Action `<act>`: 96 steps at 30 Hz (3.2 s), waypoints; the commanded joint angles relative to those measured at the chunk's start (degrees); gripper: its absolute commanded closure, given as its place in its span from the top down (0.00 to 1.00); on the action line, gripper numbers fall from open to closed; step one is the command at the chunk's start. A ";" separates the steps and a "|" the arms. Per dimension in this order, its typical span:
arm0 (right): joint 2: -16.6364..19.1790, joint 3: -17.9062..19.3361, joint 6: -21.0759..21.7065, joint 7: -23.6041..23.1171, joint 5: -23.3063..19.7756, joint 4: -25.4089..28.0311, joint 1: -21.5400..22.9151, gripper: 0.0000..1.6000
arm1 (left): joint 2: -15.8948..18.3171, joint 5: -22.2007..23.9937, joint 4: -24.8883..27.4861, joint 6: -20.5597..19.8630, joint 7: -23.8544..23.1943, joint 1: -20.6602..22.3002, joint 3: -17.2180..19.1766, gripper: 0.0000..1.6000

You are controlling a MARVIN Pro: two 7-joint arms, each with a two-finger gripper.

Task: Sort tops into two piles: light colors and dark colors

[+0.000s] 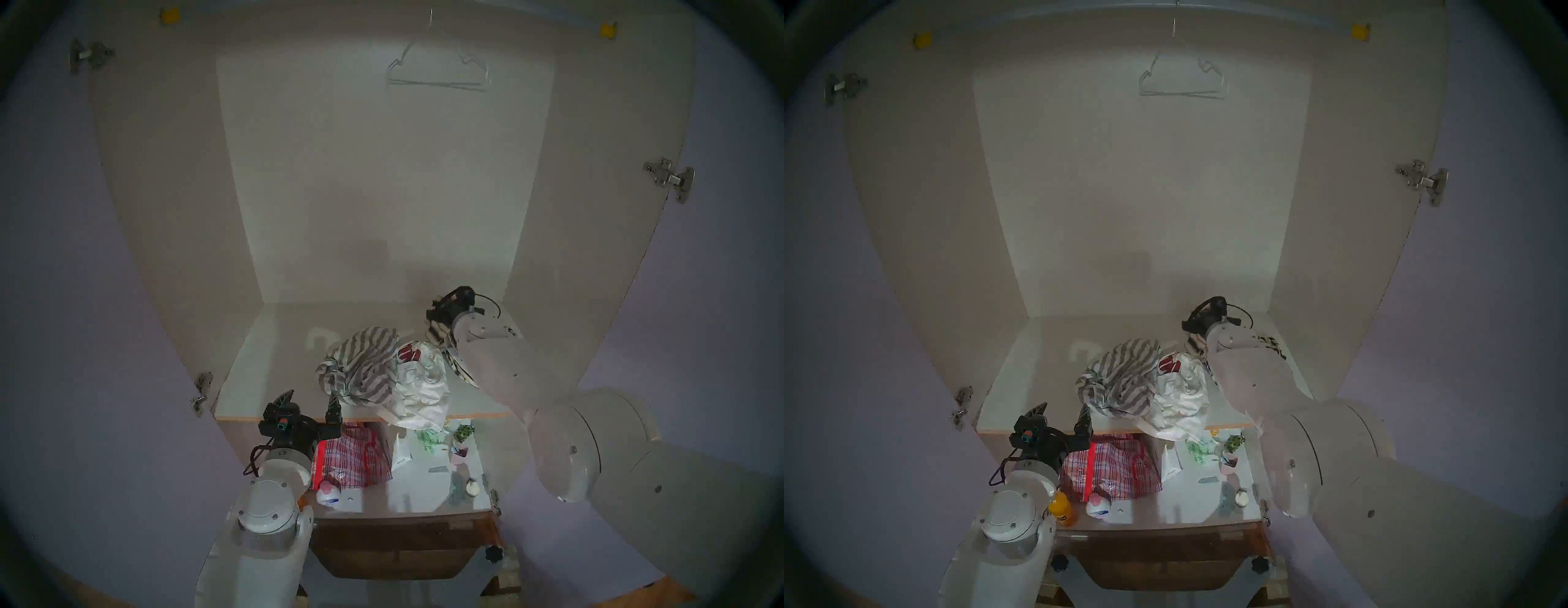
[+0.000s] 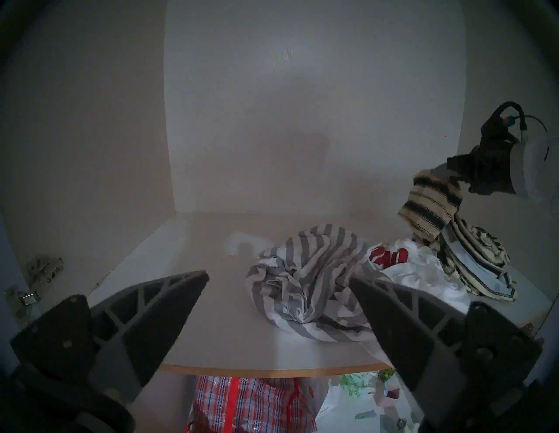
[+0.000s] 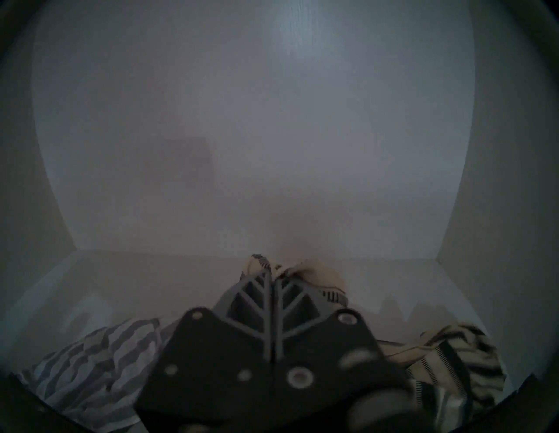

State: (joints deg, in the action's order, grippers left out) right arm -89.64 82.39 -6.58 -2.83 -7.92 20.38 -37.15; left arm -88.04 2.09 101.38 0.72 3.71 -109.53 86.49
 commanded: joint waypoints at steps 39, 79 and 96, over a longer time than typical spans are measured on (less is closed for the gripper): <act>9.25 4.01 6.94 13.65 1.84 2.67 -4.16 0.43 | 0.43 0.30 1.66 0.39 -0.08 0.50 -0.29 1.00; 14.05 6.91 5.02 -16.39 -2.88 34.13 -21.95 1.00 | 17.59 -15.21 -18.59 -8.94 -10.91 26.81 -22.15 1.00; 14.06 6.87 5.02 -16.35 -2.89 34.04 -21.89 1.00 | 14.16 -20.82 -36.32 -6.45 -14.71 43.20 -30.32 1.00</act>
State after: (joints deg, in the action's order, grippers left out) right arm -75.54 89.10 -1.29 -19.10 -10.63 53.11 -60.62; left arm -72.31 -16.03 68.29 -7.25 -8.97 -71.92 58.53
